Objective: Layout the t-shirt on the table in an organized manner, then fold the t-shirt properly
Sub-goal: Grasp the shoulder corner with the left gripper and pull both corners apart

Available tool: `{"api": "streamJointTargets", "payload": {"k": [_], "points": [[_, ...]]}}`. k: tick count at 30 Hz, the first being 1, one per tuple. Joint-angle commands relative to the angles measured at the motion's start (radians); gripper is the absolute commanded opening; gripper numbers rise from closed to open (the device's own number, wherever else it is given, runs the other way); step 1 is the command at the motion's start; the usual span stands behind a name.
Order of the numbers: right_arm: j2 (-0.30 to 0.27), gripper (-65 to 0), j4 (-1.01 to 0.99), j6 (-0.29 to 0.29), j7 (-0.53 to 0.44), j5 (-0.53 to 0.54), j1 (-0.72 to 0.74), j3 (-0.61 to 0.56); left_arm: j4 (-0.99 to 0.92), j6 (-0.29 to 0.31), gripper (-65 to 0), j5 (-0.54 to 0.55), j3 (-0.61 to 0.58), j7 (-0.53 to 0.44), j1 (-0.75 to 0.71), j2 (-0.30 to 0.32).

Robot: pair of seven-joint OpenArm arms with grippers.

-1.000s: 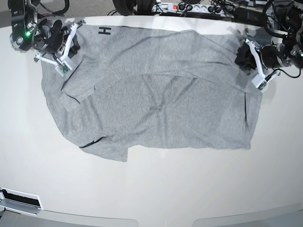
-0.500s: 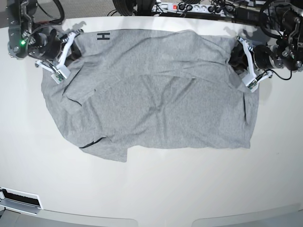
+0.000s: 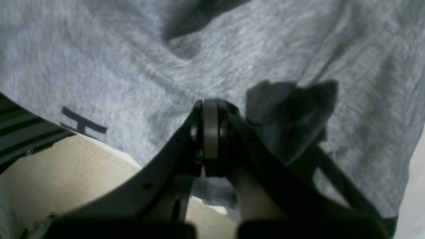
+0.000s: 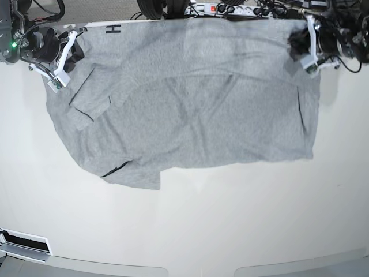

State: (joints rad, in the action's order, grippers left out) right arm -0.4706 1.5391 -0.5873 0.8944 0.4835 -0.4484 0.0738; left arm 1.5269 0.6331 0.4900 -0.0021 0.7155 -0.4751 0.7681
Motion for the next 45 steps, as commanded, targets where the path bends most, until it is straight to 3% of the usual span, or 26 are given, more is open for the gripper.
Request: {"api": "streamJointTargets", "payload": {"k": [1, 5, 10, 18, 23, 27, 30, 32, 38, 41, 45], "points": [[-0.012, -65.0, -0.014, 0.017, 0.114, -0.087, -0.025, -0.003, 0.011, -0.011, -65.0, -0.047, 0.002, 0.027, -0.003, 0.030], [-0.012, -65.0, -0.013, 0.024, 0.129, -0.077, -0.036, -0.003, 0.030, -0.075, -65.0, -0.094, 0.002, -0.045, 0.000, 0.064], [-0.012, -65.0, 0.003, 0.030, 0.169, 0.013, -0.077, -0.003, 0.030, -0.080, -65.0, -0.119, 0.002, -0.058, 0.041, 0.080], [-0.012, -65.0, 0.105, 0.049, 0.169, 0.009, -0.139, -0.003, 0.030, -0.080, -65.0, -0.091, 0.002, -0.049, 0.128, 0.080], [-0.013, -65.0, 0.173, 0.032, 0.169, 0.006, -0.133, 0.001, 0.048, -0.069, -65.0, -0.002, 0.004, 0.070, 0.142, 0.092], [-0.014, -65.0, 0.269, 0.027, 0.169, 0.001, -0.133, 0.001, 0.066, -0.086, -65.0, 0.088, 0.005, 0.071, 0.143, 0.142], [-0.014, -65.0, 0.350, 0.041, 0.167, -0.072, -0.133, 0.003, 0.079, -0.088, -65.0, 0.156, 0.034, 0.076, 0.143, 0.169], [-0.014, -65.0, 0.399, 0.062, 0.159, -0.117, -0.130, 0.015, 0.081, -0.087, -65.0, 0.210, 0.079, 0.095, 0.143, 0.170], [-0.014, -65.0, 0.454, 0.068, 0.137, -0.116, -0.111, 0.079, 0.069, -0.084, -65.0, 0.423, 0.314, 0.089, 0.143, 0.159], [-0.012, -65.0, 0.454, 0.068, 0.135, -0.114, -0.111, 0.091, -0.015, -0.033, -65.0, 0.512, 0.407, 0.100, 0.187, 0.140], [-0.012, -65.0, 0.454, 0.067, 0.135, -0.042, -0.089, 0.091, -0.261, -0.023, -65.0, 0.610, 0.400, 0.101, 0.351, 0.104]]}}
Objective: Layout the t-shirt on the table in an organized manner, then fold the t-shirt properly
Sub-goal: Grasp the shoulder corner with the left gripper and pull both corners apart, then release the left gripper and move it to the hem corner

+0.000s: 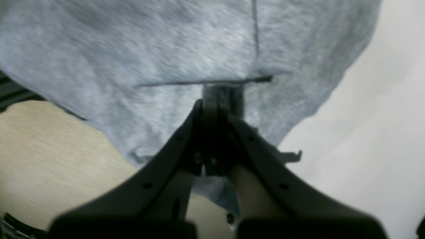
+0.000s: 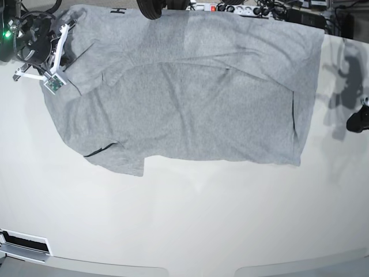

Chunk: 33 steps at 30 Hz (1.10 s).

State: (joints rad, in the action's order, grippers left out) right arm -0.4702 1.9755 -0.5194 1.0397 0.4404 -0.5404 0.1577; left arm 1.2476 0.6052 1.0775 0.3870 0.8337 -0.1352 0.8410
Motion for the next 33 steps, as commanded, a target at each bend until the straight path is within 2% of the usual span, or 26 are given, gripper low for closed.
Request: {"api": "streamJointTargets", "payload": {"k": [1, 3, 4, 7, 8, 9, 15, 19, 26, 29, 31, 33], "points": [[-0.012, -65.0, 0.018, -0.001, -0.011, 0.023, 0.003, 0.007, -0.046, 0.005, -65.0, 0.029, 0.006, -0.018, 0.056, 0.018], [-0.012, -65.0, 0.018, -0.002, -0.010, 0.055, 0.003, 0.007, -0.163, 0.005, -65.0, 0.028, 0.005, -0.017, 0.139, -0.012], [-0.012, -65.0, 0.018, -0.003, -0.010, 0.065, 0.003, 0.007, -0.214, 0.006, -60.8, 0.027, 0.004, -0.017, 0.177, -0.027], [-0.012, -65.0, 0.018, -0.025, -0.010, 0.088, 0.003, 0.007, -0.347, 0.039, -36.9, 0.003, -0.023, -0.018, 0.282, -0.055], [-0.012, -65.0, 0.018, -0.031, -0.010, 0.088, 0.003, 0.007, -0.383, 0.044, -32.0, -0.007, -0.040, -0.018, 0.314, -0.062], [-0.012, -65.0, 0.018, -0.031, -0.010, 0.087, 0.003, 0.007, -0.417, 0.046, -30.5, -0.022, -0.062, -0.019, 0.346, -0.070], [-0.012, -65.0, 0.018, -0.030, -0.007, 0.087, 0.003, 0.007, -0.536, 0.045, -30.5, -0.182, -0.221, -0.124, 0.496, -0.141], [-0.012, -65.0, 0.018, -0.021, -0.007, 0.087, 0.003, 0.007, -0.622, -0.007, -30.5, -0.308, -0.297, -0.237, 0.576, -0.209], [-0.012, -65.0, 0.018, -0.012, -0.007, 0.084, 0.003, 0.007, -0.766, -0.019, -30.6, -0.486, -0.303, -0.433, 0.631, -0.307], [-0.012, -65.0, 0.018, -0.012, -0.008, 0.085, 0.003, 0.007, -0.800, -0.058, -30.8, -0.549, -0.303, -0.506, 0.625, -0.338], [-0.012, -65.0, 0.018, -0.012, -0.008, 0.088, 0.003, 0.007, -0.809, -0.051, -30.9, -0.562, -0.303, -0.527, 0.620, -0.349], [-0.012, -65.0, 0.018, -0.011, -0.008, 0.088, 0.003, 0.007, -0.810, -0.001, -31.0, -0.560, -0.303, -0.508, 0.615, -0.359]]}}
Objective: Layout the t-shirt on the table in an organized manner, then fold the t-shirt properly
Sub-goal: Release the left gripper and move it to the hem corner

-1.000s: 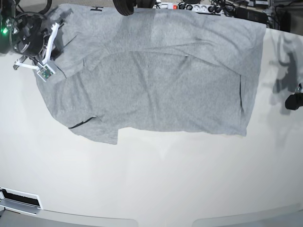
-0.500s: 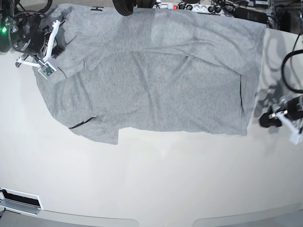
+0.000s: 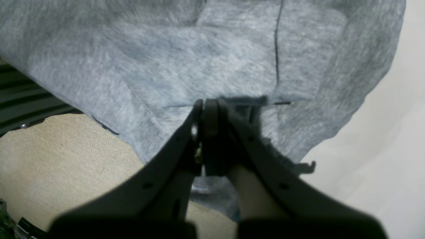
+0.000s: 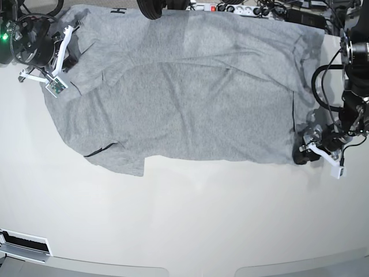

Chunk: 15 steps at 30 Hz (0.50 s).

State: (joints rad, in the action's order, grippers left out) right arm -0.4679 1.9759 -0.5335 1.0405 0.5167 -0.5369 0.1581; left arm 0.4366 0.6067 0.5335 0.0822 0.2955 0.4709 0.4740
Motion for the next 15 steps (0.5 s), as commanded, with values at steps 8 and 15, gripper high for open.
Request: {"api": "streamJointTargets", "payload": {"k": [8, 15], "points": [[-0.014, -65.0, 0.017, 0.002, -0.036, 0.011, 0.036, 0.006, 0.002, 0.076, -36.0, 0.048, 0.002, 0.117, 0.009, -0.011], [0.008, -57.4, 0.009, 0.069, -0.227, -0.092, 0.095, 0.006, 0.013, -0.051, -65.0, 0.133, 0.002, 0.124, 0.010, 0.000]]}}
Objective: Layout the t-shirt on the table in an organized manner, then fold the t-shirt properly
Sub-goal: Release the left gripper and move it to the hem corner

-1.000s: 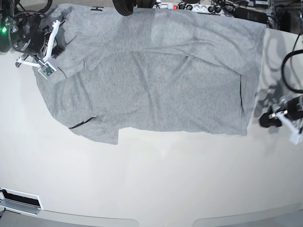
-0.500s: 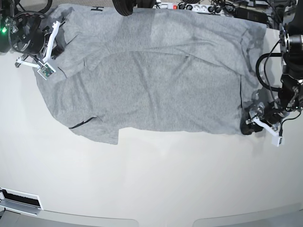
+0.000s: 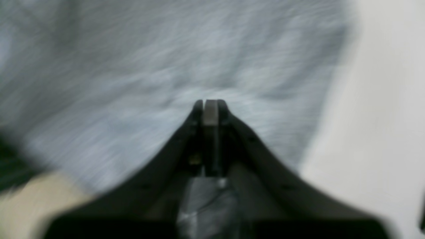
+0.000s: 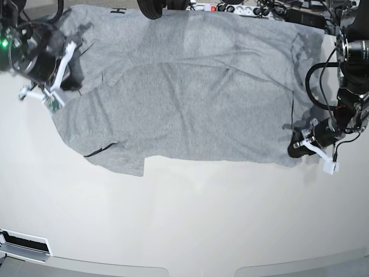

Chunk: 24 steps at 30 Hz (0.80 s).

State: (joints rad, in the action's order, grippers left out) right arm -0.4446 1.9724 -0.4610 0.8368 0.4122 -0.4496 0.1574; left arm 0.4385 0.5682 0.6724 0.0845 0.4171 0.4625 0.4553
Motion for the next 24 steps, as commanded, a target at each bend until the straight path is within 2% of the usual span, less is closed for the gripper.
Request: {"api": "streamJointTargets", "payload": {"k": [1, 2, 3, 5, 9, 14, 17, 21, 24], "points": [[-0.008, -51.1, -0.003, 0.042, -0.024, -0.014, 0.035, 0.007, 0.012, -0.021, -65.0, -0.005, 0.000, 0.002, 0.018, 0.018], [-0.001, -45.6, -0.031, 0.087, -0.022, -0.025, 0.068, 0.007, 0.012, -0.021, -65.0, -0.005, 0.000, 0.002, 0.018, 0.018], [0.003, -40.4, -0.071, 0.109, -0.022, -0.021, 0.103, 0.007, 0.012, -0.020, -65.0, -0.005, 0.000, 0.002, 0.018, 0.018], [0.015, -34.9, -0.177, 0.105, -0.021, 0.001, 0.190, 0.007, 0.012, -0.020, -65.0, -0.006, 0.000, 0.002, 0.018, 0.019], [0.021, -34.6, -0.455, 0.050, -0.023, 0.069, 0.393, 0.007, 0.012, -0.021, -65.0, -0.009, 0.000, 0.002, 0.018, 0.019], [0.021, -34.6, -0.804, -0.001, -0.031, 0.120, 0.645, 0.007, 0.012, -0.070, -65.0, -0.010, 0.000, 0.003, 0.018, 0.019], [0.019, -34.6, -0.985, -0.046, -0.031, 0.139, 0.762, 0.007, 0.012, -0.071, -65.0, -0.032, 0.000, 0.003, 0.019, 0.019], [0.015, -34.7, -1.164, -0.072, -0.030, 0.201, 0.845, 0.007, 0.012, -0.068, -65.0, -0.035, 0.000, 0.007, 0.020, 0.028], [0.015, -34.7, -1.227, -0.089, -0.030, 0.244, 0.841, 0.007, 0.012, -0.068, -65.0, -0.034, 0.000, 0.010, 0.020, 0.042]]}}
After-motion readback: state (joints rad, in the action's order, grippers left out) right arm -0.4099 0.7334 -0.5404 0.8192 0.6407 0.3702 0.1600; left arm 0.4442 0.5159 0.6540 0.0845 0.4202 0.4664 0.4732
